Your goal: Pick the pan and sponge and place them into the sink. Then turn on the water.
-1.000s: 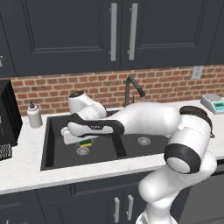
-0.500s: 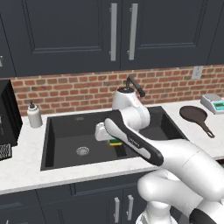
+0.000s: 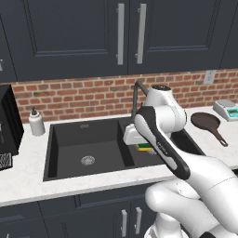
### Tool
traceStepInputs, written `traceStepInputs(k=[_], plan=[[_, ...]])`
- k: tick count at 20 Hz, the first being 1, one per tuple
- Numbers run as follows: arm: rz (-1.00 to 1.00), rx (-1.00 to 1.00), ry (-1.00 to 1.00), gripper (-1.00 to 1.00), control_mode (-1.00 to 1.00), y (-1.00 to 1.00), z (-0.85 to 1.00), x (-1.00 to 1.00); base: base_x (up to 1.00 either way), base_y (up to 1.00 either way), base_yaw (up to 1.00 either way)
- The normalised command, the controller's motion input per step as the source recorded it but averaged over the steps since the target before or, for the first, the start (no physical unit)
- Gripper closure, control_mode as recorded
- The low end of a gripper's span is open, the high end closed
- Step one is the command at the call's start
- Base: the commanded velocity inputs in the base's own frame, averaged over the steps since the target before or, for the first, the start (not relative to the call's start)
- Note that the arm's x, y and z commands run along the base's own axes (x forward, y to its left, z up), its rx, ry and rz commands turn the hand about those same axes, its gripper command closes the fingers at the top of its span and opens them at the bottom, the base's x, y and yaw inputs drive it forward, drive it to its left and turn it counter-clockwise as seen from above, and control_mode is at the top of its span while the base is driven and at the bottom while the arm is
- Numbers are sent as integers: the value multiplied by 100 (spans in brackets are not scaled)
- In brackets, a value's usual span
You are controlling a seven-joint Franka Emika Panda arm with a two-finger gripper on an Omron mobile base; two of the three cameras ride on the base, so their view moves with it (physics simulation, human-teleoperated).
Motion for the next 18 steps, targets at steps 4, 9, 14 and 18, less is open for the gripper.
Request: traceStepInputs(k=[4, 9, 14, 18], plan=[[0, -3, 0, 100, -100, -35, 0, -6, 0, 0, 0], [0, -1, 0, 100, -100, -31, -1, 0, 0, 0, 0], [0, 0, 0, 100, -100, -33, 0, -2, 0, 0, 0], [0, 0, 0, 100, -100, -61, -1, -3, 0, 0, 0]])
